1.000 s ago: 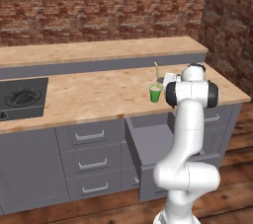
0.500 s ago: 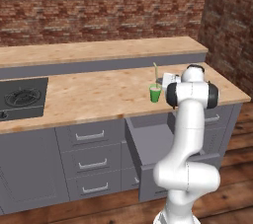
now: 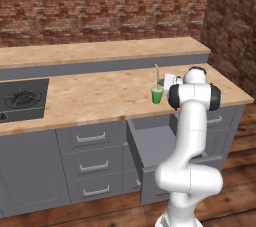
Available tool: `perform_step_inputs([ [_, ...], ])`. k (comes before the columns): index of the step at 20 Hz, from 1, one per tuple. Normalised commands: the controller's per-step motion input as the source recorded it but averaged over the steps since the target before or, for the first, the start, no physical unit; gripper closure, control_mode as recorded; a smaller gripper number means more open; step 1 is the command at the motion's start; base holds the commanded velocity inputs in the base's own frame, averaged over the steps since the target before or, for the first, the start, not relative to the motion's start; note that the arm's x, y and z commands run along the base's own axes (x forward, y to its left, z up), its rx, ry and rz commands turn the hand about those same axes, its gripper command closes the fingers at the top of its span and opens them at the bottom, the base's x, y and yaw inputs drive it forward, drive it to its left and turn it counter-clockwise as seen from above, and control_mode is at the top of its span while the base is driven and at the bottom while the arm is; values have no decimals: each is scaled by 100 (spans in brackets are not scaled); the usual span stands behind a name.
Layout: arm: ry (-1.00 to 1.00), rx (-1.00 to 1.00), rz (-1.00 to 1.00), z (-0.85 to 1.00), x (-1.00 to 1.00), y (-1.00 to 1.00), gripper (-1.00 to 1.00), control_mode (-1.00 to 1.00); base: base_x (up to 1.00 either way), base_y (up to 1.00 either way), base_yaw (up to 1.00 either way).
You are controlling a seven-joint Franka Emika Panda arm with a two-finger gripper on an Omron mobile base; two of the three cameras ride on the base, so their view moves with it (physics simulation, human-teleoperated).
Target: Pick up the straw from the right drawer and put it inside the smoothie cup.
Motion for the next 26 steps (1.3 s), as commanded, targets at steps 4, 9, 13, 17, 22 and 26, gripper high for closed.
perform_step_inputs([
  [4, -7, 2, 0, -5, 4, 0, 100, -100, 0, 0, 0],
  [9, -8, 2, 0, -8, 5, 0, 100, -100, 0, 0, 0],
  [13, -8, 3, 0, -8, 5, 0, 100, -100, 0, 0, 0],
  [17, -9, 3, 0, -8, 5, 0, 100, -100, 0, 0, 0],
  [22, -10, 3, 0, -8, 0, -5, 100, -100, 0, 0, 0],
  [26, -9, 2, 0, -5, 0, -8, 100, -100, 0, 0, 0],
])
